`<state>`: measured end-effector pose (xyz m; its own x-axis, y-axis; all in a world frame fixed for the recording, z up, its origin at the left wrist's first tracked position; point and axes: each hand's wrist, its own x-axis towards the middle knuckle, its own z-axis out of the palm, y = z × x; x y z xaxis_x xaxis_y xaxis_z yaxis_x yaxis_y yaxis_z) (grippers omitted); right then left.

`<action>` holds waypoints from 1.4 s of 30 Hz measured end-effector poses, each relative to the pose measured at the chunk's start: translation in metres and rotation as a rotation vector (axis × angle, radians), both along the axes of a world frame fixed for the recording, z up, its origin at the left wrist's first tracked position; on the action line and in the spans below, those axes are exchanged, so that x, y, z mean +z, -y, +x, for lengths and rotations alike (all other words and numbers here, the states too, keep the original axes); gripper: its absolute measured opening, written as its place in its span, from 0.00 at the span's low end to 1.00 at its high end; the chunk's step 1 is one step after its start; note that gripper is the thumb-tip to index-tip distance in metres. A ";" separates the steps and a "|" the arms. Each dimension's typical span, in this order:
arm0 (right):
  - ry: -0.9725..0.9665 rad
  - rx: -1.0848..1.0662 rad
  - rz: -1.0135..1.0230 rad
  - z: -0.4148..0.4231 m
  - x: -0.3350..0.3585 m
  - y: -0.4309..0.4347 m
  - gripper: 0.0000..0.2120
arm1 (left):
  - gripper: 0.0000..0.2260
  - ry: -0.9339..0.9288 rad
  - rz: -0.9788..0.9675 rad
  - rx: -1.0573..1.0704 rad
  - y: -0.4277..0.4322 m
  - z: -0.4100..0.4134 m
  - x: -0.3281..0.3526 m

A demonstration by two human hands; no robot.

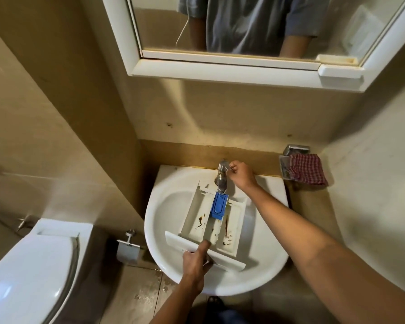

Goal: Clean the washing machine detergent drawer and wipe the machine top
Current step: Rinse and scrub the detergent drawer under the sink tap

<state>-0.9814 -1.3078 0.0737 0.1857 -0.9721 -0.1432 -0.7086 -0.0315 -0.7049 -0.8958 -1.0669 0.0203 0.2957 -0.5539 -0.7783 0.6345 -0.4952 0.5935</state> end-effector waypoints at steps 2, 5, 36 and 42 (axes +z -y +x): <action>0.030 0.009 0.003 -0.003 -0.002 0.001 0.07 | 0.28 -0.036 -0.016 0.025 -0.001 -0.004 -0.004; 0.052 0.004 -0.001 -0.004 -0.004 0.001 0.09 | 0.31 -0.086 -0.023 0.052 -0.002 -0.005 -0.008; -0.512 0.643 -0.004 -0.009 -0.076 -0.108 0.34 | 0.26 0.073 0.080 -0.032 0.002 0.017 -0.003; -0.601 0.721 0.033 -0.014 -0.083 -0.095 0.31 | 0.21 0.055 0.106 0.007 0.011 0.003 -0.003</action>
<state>-0.9957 -1.2130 -0.0091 0.6278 -0.6448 -0.4361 -0.7711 -0.5915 -0.2356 -0.8925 -1.0779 0.0176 0.3434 -0.4675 -0.8146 0.6060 -0.5523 0.5724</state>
